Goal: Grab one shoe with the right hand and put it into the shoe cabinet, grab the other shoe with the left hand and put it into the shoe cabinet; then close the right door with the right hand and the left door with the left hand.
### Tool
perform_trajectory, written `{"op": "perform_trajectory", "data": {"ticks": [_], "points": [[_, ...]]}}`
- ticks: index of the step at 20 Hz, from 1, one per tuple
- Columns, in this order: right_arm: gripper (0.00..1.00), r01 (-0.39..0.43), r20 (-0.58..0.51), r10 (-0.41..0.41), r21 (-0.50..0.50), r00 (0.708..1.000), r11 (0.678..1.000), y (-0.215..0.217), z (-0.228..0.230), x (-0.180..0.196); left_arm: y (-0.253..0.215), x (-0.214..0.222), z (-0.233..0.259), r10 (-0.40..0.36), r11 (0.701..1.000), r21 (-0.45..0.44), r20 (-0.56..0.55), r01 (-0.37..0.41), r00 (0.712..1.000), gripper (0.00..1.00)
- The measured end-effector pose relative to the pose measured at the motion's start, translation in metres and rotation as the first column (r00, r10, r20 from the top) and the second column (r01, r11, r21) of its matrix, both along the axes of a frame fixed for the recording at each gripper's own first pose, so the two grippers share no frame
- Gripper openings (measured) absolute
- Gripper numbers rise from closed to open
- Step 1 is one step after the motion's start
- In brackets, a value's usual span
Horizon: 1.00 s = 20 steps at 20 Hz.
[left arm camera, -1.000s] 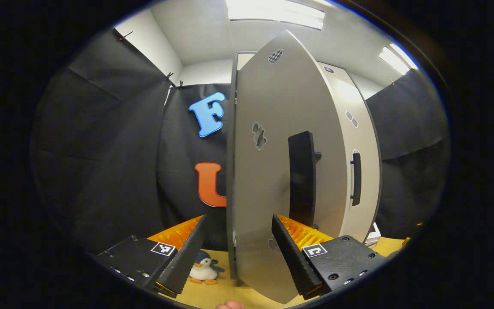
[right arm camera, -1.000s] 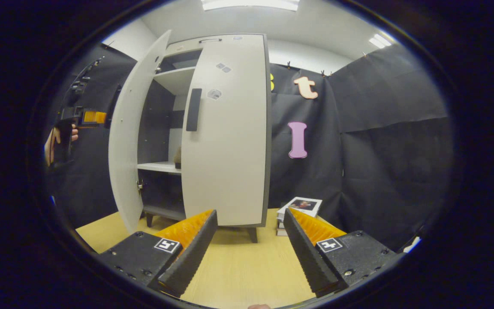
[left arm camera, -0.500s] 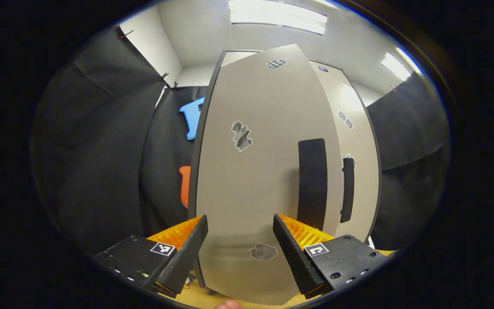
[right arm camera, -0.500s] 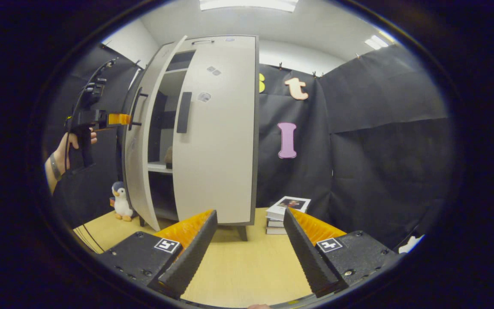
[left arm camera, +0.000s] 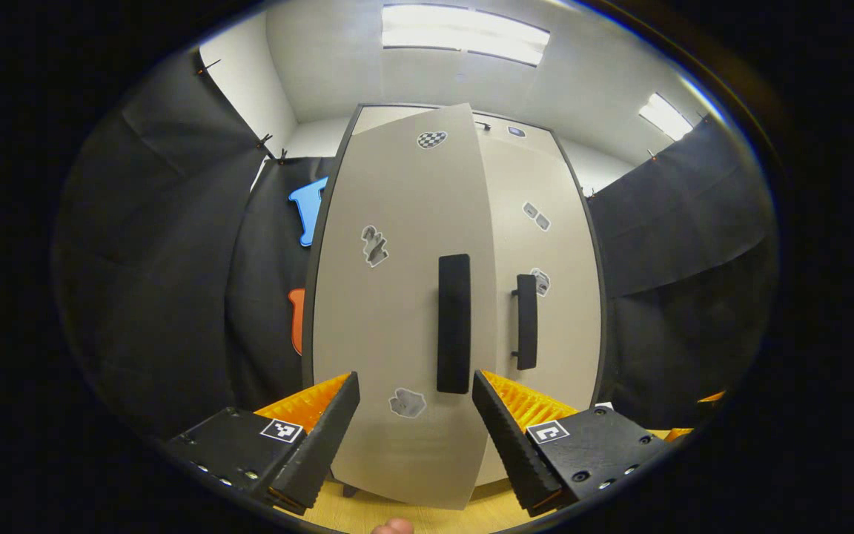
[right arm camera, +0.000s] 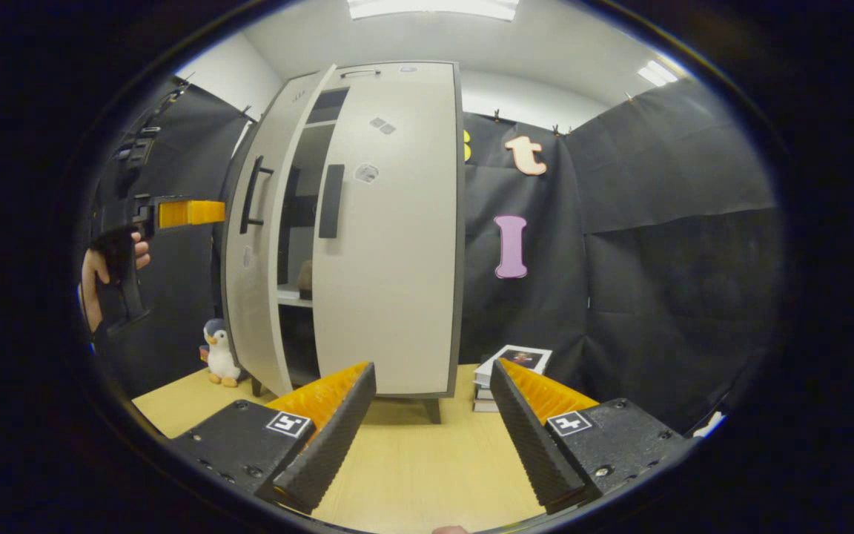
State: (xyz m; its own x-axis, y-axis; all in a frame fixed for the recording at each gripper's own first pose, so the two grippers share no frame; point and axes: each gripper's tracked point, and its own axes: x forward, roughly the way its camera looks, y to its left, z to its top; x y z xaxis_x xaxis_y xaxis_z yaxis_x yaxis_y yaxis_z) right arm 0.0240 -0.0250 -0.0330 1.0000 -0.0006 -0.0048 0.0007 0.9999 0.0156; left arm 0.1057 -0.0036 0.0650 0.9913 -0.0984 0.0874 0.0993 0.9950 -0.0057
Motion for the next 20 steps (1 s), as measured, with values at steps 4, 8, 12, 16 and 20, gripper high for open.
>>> {"op": "perform_trajectory", "data": {"ticks": [4, 8, 12, 16, 20], "points": [[1.0, -0.004, -0.012, 0.003, -0.011, 1.0, 1.0, 0.0, -0.008, 0.0, -0.023, -0.027, -0.023, -0.015, 1.0, -0.005, -0.004, 0.015, 1.0, 0.94], [1.0, 0.012, -0.018, -0.012, -0.004, 1.0, 1.0, -0.004, -0.015, -0.005, -0.038, -0.05, -0.065, 0.001, 1.0, -0.02, -0.059, -0.003, 0.998, 0.94], [1.0, 0.012, -0.033, -0.011, 0.012, 0.999, 1.0, -0.005, -0.021, -0.008, -0.042, -0.072, -0.098, 0.012, 0.999, -0.039, -0.088, -0.015, 0.996, 0.95], [1.0, 0.013, -0.028, -0.013, 0.006, 1.0, 1.0, -0.01, -0.02, -0.009, -0.036, -0.089, -0.123, 0.057, 0.998, -0.008, -0.126, -0.058, 0.99, 0.95], [1.0, 0.026, -0.029, -0.026, 0.015, 0.999, 1.0, -0.017, -0.024, -0.009, -0.032, -0.103, -0.132, 0.081, 0.997, 0.007, -0.147, -0.081, 0.986, 0.95]]}}
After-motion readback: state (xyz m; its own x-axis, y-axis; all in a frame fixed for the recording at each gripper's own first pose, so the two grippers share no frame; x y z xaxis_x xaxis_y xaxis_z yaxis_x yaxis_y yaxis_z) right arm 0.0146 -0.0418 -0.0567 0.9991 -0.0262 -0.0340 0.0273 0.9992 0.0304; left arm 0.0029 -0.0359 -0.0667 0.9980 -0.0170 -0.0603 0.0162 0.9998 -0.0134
